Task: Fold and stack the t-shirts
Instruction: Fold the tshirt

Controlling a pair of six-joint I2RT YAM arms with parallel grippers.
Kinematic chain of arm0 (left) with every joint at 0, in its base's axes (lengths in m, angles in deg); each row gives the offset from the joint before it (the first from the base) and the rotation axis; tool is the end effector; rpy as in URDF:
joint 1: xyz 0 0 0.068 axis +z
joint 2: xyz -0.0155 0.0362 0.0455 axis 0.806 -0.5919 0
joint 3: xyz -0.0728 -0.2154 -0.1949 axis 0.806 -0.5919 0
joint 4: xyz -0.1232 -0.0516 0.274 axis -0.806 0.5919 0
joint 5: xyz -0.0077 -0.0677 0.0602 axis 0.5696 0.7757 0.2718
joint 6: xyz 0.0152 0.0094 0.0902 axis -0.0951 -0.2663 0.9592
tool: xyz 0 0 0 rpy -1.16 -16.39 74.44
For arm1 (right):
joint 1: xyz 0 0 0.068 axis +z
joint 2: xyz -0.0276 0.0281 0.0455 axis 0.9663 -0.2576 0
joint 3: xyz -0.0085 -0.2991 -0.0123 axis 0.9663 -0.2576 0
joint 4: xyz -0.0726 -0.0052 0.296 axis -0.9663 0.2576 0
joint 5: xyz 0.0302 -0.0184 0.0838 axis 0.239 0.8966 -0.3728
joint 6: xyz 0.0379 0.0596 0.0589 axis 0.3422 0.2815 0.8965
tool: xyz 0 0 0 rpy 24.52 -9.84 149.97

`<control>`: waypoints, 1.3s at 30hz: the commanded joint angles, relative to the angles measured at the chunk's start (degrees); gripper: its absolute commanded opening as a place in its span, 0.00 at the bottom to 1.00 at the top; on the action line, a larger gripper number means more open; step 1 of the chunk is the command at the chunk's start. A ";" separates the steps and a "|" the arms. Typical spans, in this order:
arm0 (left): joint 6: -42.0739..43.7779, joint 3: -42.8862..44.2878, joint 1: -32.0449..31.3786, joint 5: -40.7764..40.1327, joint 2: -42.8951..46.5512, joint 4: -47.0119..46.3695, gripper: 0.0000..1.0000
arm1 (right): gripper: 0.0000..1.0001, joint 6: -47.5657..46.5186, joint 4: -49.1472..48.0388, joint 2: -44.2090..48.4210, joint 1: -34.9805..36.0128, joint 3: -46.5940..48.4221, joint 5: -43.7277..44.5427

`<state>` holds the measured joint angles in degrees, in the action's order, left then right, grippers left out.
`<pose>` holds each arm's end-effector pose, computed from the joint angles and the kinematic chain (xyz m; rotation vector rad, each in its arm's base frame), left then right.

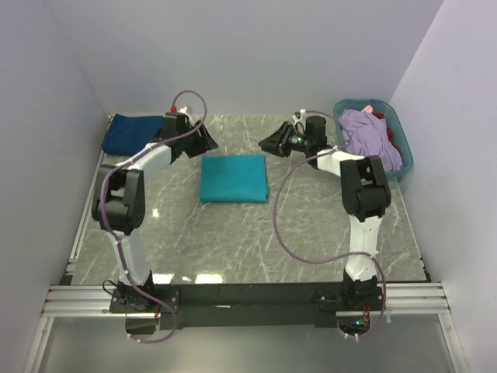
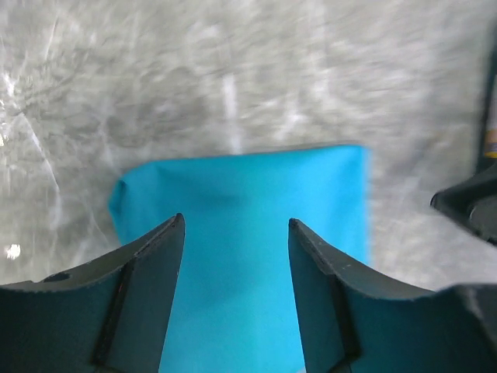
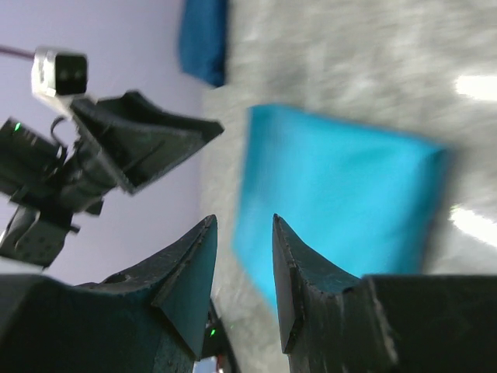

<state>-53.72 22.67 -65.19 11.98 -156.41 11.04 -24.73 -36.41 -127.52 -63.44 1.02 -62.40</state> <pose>0.5213 -0.1300 0.1758 -0.2906 2.3088 -0.7391 0.5363 0.1725 0.1463 0.1990 2.1530 1.5307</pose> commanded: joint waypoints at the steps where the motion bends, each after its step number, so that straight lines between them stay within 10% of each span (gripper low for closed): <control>1: -3.01 -4.34 -0.11 -0.10 9.04 -3.38 0.62 | 0.42 0.24 -5.55 8.27 1.62 -4.68 -2.30; 9: -9.96 -27.45 -0.29 1.57 21.52 -12.69 0.48 | 0.38 0.33 -11.53 11.81 5.41 -21.03 -6.95; 24: -16.82 -43.30 1.02 2.63 20.29 -13.76 0.16 | 0.33 -6.80 -1.15 5.30 2.78 -27.11 -3.89; 39: -11.73 -23.74 2.70 0.24 23.13 -3.91 0.29 | 0.33 -16.73 11.68 14.71 2.16 -23.42 -0.63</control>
<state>-67.63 -8.33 -62.68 12.00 -129.87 7.54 -38.43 -27.06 -116.22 -61.40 -24.35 -64.57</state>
